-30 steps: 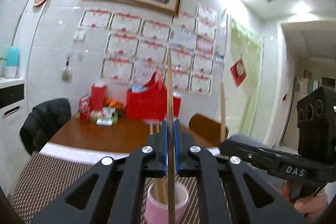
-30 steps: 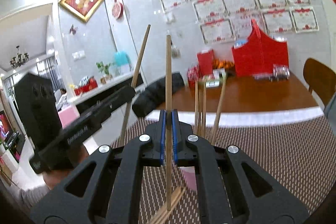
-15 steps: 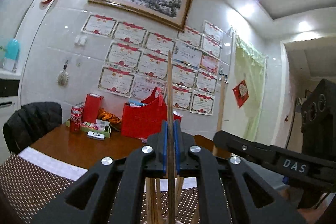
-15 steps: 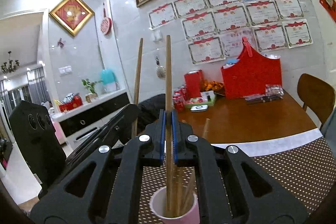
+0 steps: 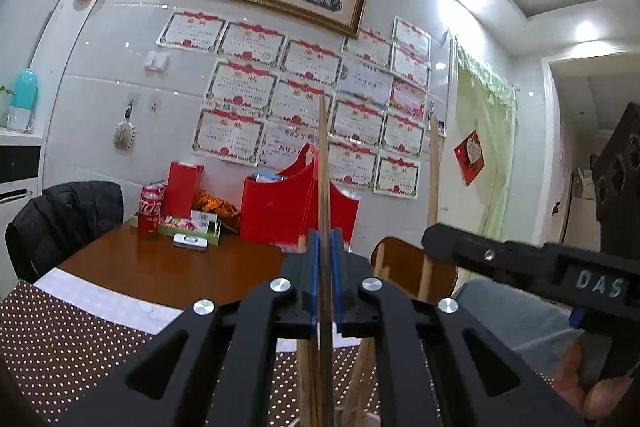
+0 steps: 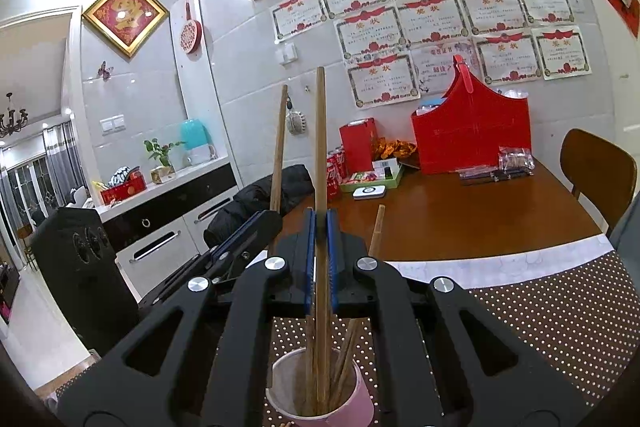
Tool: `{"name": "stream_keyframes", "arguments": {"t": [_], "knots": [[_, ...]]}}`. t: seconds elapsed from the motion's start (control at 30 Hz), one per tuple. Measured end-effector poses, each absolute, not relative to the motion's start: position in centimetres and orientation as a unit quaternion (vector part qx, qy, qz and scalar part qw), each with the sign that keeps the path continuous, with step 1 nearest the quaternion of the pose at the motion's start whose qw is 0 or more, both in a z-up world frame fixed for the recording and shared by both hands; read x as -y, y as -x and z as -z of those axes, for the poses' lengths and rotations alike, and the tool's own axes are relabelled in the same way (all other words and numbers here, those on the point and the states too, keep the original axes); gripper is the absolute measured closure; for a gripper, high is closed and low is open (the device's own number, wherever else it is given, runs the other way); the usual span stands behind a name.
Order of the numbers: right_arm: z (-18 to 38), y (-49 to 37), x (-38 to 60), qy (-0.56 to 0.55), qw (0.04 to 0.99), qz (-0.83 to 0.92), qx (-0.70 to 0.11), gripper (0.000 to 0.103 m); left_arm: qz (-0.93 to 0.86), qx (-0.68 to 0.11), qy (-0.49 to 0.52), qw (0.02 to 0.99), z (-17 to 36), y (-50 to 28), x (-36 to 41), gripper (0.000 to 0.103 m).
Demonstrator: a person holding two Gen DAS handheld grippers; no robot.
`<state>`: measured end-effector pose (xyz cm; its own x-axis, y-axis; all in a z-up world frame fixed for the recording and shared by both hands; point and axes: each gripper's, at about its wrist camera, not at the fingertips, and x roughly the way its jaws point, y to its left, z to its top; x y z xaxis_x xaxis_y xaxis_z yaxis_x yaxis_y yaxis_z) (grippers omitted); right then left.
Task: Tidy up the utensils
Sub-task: 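Open both tools to release the chopsticks into the pink cup, then withdraw both tools from the cup and lower them toward the remaining chopsticks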
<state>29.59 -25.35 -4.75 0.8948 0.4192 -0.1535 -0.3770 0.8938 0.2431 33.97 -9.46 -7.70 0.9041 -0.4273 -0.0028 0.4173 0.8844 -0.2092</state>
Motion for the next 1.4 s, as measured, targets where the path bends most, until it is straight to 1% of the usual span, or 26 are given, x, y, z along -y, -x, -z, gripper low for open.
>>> {"name": "stream_keyframes", "arguments": {"t": [0.13,0.17,0.2,0.23,0.27,0.3,0.33,0.37,0.43,0.5,0.63,0.77,1.03,1.27,1.4], "knots": [[5.1,-30.5,25.3,-0.106,0.964,-0.205,-0.128,0.095,0.221,-0.055,0.084,0.97,8.6,-34.9,10.0,0.095],[5.2,-30.6,25.5,-0.115,0.962,-0.207,-0.136,0.084,0.217,-0.059,0.074,0.972,8.6,-34.9,10.1,0.082],[5.3,-30.8,25.7,-0.125,0.96,-0.207,-0.141,0.042,0.216,-0.058,0.073,0.972,8.5,-34.7,10.0,0.06],[5.4,-30.9,26.0,-0.135,0.958,-0.206,-0.145,0.02,0.214,-0.055,0.076,0.972,8.3,-34.5,9.8,0.051],[5.4,-30.6,26.5,-0.146,0.96,-0.197,-0.136,0.008,0.209,-0.046,0.081,0.973,8.0,-34.1,9.5,0.039],[5.2,-30.2,26.9,-0.152,0.962,-0.192,-0.121,0.008,0.204,-0.04,0.082,0.975,7.6,-33.8,9.3,0.035],[4.9,-30.1,27.2,-0.155,0.962,-0.19,-0.118,0.008,0.201,-0.036,0.079,0.976,7.3,-33.5,9.1,0.032],[4.7,-29.9,27.6,-0.163,0.961,-0.192,-0.115,0.008,0.199,-0.034,0.077,0.976,6.9,-33.3,9.1,0.027],[4.3,-29.4,28.7,-0.186,0.958,-0.191,-0.103,0.006,0.189,-0.033,0.07,0.979,5.9,-32.7,8.9,0.025],[4.0,-29.1,29.5,-0.198,0.958,-0.184,-0.1,0.006,0.184,-0.042,0.065,0.98,4.8,-32.1,8.7,0.019],[3.3,-28.5,30.5,-0.211,0.958,-0.169,-0.093,0.006,0.169,-0.081,0.053,0.981,3.3,-31.0,8.5,0.019],[2.5,-27.7,30.5,-0.214,0.958,-0.171,-0.09,0.006,0.142,-0.115,0.011,0.983,2.8,-29.1,8.2,0.019],[0.9,-24.7,29.3,-0.193,0.961,-0.175,-0.096,0.006,0.119,-0.168,-0.014,0.979,3.6,-25.2,5.6,0.019],[2.8,-21.0,28.1,-0.146,0.962,-0.155,-0.171,0.006,0.121,-0.225,-0.042,0.966,6.4,-22.7,3.7,0.019],[4.5,-19.5,28.1,-0.136,0.959,-0.15,-0.197,0.006,0.123,-0.239,-0.042,0.962,7.6,-21.9,3.3,0.019]]}}
